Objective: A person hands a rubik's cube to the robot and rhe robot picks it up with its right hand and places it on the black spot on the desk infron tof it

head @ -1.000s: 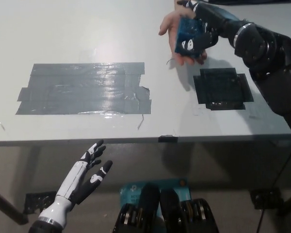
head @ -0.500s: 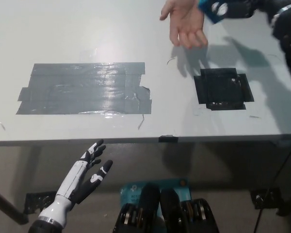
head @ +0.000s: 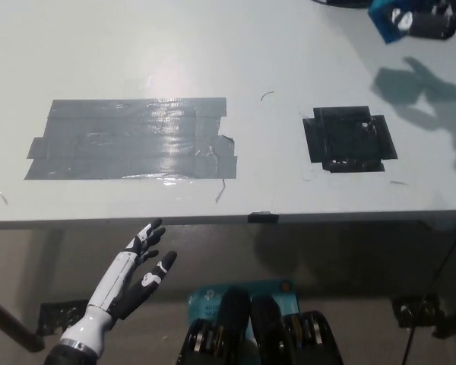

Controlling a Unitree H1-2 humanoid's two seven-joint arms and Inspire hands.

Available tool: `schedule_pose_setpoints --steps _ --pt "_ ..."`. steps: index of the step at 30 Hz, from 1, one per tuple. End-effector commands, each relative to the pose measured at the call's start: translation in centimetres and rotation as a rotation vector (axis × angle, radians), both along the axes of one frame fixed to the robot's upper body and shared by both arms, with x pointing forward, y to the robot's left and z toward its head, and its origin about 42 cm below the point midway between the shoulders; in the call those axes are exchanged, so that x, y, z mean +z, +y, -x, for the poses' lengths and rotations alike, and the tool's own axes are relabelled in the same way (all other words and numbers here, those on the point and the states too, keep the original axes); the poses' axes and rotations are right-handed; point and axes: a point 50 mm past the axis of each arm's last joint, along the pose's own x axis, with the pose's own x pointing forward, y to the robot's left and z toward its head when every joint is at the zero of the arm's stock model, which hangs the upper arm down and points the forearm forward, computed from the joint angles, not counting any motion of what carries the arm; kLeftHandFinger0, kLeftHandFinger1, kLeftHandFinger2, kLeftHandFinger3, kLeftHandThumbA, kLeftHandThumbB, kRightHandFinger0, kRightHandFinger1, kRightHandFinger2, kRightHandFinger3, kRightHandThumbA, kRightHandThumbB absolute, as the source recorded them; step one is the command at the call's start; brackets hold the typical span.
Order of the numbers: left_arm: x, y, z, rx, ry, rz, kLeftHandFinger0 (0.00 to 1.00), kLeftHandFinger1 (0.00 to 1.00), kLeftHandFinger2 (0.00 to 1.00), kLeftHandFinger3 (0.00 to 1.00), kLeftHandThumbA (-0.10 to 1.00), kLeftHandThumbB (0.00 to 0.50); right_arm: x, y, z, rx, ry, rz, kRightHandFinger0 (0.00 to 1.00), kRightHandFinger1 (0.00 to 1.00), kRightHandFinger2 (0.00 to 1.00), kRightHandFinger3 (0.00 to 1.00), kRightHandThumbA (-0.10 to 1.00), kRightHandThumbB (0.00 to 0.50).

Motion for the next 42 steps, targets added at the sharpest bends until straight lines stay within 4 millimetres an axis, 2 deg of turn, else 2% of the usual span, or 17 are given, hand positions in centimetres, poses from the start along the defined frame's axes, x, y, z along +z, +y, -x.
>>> schedule_pose_setpoints --steps 1,7,9,13,15,16,17,18,19,20,21,25,31,35,37,39,42 --pt "0.9 0.1 -0.4 -0.012 -0.047 -0.018 0.96 1.0 1.0 1.0 0.8 0.084 0.0 1.2 0.0 0.004 -0.058 -0.031 0.14 0.67 1.0 1.0 -0.1 0.143" --pt "1.1 0.0 -0.6 -0.015 -0.053 -0.007 0.97 1.0 1.0 1.0 0.78 0.077 -4.6 3.2 0.1 0.061 -0.016 -0.042 0.11 0.6 0.99 1.0 -0.1 0.154" --pt "1.3 0.0 -0.7 -0.018 -0.056 -0.015 0.96 1.0 1.0 1.0 0.78 0.085 -6.4 4.6 0.1 0.06 0.039 -0.038 0.15 0.67 1.0 1.0 -0.1 0.154" --pt "1.4 0.0 -0.8 -0.017 -0.058 -0.017 0.95 1.0 1.0 1.0 0.79 0.087 -7.6 5.5 0.1 0.068 0.07 -0.027 0.21 0.7 1.0 0.99 -0.1 0.144" --pt "1.4 0.0 -0.8 -0.019 -0.06 -0.016 0.95 1.0 1.0 1.0 0.8 0.092 -7.7 5.8 0.1 0.081 0.089 -0.031 0.21 0.67 0.98 0.96 -0.1 0.191" --pt "1.5 0.0 -0.8 -0.018 -0.059 -0.019 0.95 1.0 1.0 1.0 0.8 0.099 -7.6 5.8 0.0 0.078 0.098 -0.021 0.3 0.76 1.0 1.0 -0.05 0.251" --pt "1.5 0.1 -0.8 -0.016 -0.058 -0.02 0.95 1.0 1.0 1.0 0.81 0.099 -7.4 5.9 -0.1 0.075 0.108 -0.015 0.38 0.79 1.0 1.0 0.0 0.259" --pt "1.6 0.1 -0.9 -0.014 -0.06 -0.016 0.95 1.0 1.0 1.0 0.81 0.099 -6.9 5.9 -0.1 0.102 0.152 -0.003 0.64 0.95 1.0 1.0 0.2 0.338" --pt "1.6 0.1 -0.9 -0.013 -0.062 -0.017 0.95 1.0 1.0 1.0 0.81 0.098 -6.7 5.8 -0.1 0.123 0.177 0.011 0.88 1.0 1.0 1.0 0.27 0.35" --pt "1.5 0.2 -0.8 -0.012 -0.061 -0.018 0.95 1.0 1.0 1.0 0.81 0.098 -6.7 5.9 -0.1 0.127 0.182 0.013 0.89 1.0 1.0 1.0 0.27 0.355" --pt "1.5 0.2 -0.8 -0.015 -0.063 -0.018 0.95 1.0 1.0 1.0 0.81 0.097 -6.2 5.6 0.1 0.132 0.223 0.077 1.0 1.0 1.0 1.0 0.35 0.389" --pt "1.4 0.3 -0.7 -0.011 -0.054 -0.013 0.95 1.0 1.0 1.0 0.82 0.096 -5.6 5.1 0.1 0.094 0.241 0.189 1.0 1.0 1.0 1.0 0.57 0.471" --pt "1.3 0.2 -0.6 -0.011 -0.054 -0.014 0.95 1.0 1.0 1.0 0.81 0.09 -2.9 4.4 1.0 0.092 0.168 0.175 1.0 1.0 1.0 1.0 0.76 0.5" --pt "1.3 0.2 -0.8 -0.011 -0.056 -0.019 0.95 1.0 1.0 1.0 0.81 0.091 0.9 3.7 1.9 0.093 0.059 0.126 1.0 1.0 1.0 1.0 0.87 0.5" --pt "1.4 0.1 -0.9 -0.014 -0.06 -0.019 0.95 1.0 1.0 1.0 0.8 0.082 3.9 3.1 3.2 0.109 -0.038 0.092 1.0 1.0 1.0 1.0 0.92 0.486" --pt "1.5 0.0 -1.0 -0.017 -0.061 -0.015 0.95 1.0 1.0 1.0 0.8 0.083 7.5 2.7 5.8 0.154 -0.151 0.026 1.0 1.0 1.0 1.0 0.92 0.463" --pt "1.8 -0.1 -1.3 -0.021 -0.067 -0.012 0.95 1.0 1.0 1.0 0.79 0.08 9.6 2.3 9.1 0.196 -0.228 -0.018 1.0 1.0 1.0 1.0 0.96 0.497"
